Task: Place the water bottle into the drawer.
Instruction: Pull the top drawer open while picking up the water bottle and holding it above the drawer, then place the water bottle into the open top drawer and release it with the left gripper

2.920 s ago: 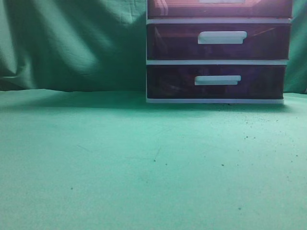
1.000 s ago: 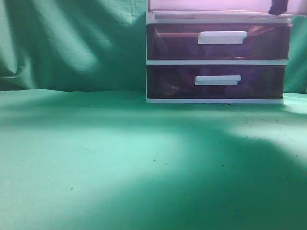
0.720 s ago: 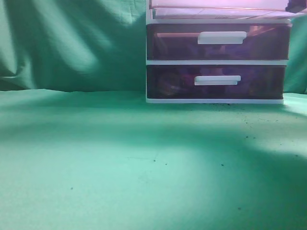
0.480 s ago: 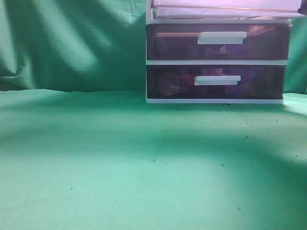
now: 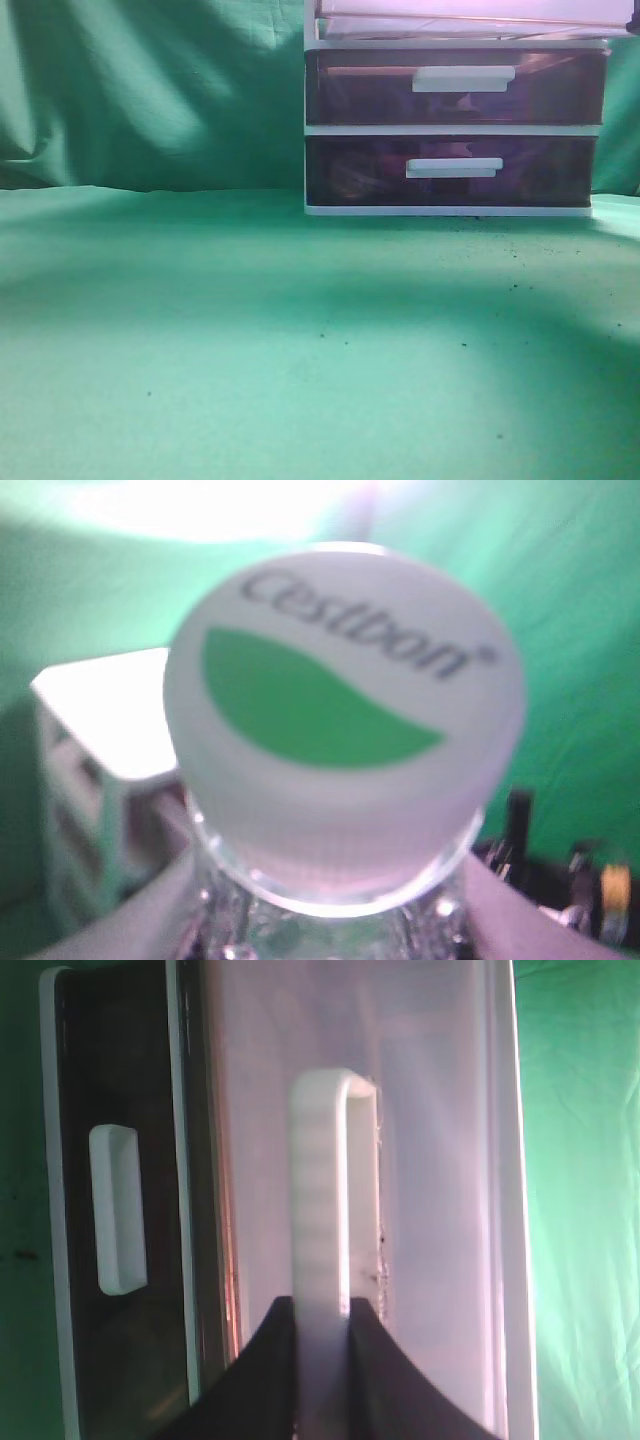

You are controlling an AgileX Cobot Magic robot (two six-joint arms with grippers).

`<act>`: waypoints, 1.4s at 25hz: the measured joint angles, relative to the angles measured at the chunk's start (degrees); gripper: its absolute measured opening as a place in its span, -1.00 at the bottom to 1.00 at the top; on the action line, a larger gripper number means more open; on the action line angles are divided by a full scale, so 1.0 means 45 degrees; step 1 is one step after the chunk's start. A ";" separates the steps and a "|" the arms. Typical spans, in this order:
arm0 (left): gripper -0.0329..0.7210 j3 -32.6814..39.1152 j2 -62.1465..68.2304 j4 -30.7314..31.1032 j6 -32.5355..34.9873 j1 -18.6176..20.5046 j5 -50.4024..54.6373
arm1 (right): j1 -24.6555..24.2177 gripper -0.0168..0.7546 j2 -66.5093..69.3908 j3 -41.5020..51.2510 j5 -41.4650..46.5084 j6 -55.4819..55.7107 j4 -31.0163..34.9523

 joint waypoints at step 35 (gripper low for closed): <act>-0.18 -0.7189 1.0777 -0.4523 0.5616 -0.0968 0.1173 | 0.0606 -0.71 0.0000 0.0111 -0.0274 0.0029 0.0292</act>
